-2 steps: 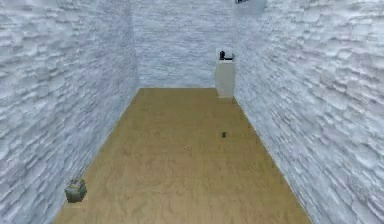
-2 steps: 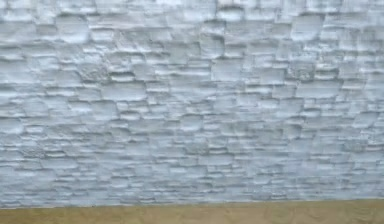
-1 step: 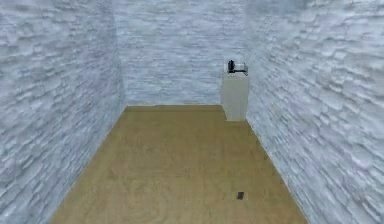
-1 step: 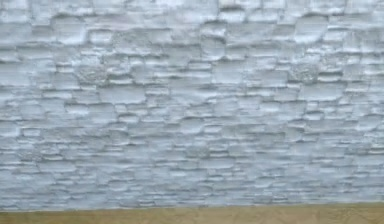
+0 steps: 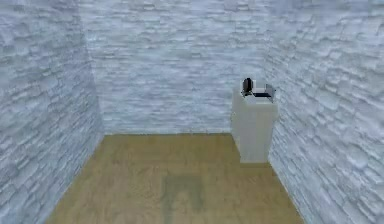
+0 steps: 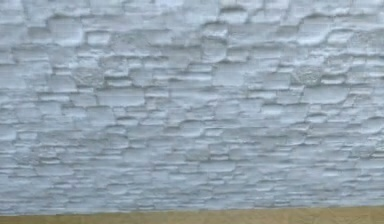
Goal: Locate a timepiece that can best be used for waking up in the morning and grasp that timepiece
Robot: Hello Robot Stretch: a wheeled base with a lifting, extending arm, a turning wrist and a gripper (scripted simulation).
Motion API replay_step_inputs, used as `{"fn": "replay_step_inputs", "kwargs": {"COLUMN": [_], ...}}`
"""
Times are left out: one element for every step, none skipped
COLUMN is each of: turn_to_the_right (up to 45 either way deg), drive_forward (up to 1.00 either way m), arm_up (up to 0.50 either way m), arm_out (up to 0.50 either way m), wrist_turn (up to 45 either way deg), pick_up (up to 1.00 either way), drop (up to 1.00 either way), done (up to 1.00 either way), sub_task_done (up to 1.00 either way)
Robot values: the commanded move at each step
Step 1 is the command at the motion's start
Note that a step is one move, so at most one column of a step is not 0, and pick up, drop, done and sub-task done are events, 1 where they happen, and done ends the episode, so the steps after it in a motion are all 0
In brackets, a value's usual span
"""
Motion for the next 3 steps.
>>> {"fn": "replay_step_inputs", "kwargs": {"turn_to_the_right": [0.0, 0.0, -42.0], "drive_forward": [1.00, 0.50, 0.00], "arm_up": [0.00, 0.00, 0.00], "arm_out": [0.00, 0.00, 0.00], "wrist_turn": [0.0, 0.0, 0.0], "pick_up": [0.00, 0.00, 0.00], "drop": [0.00, 0.00, 0.00], "done": [0.00, 0.00, 0.00], "sub_task_done": [0.00, 0.00, 0.00]}}
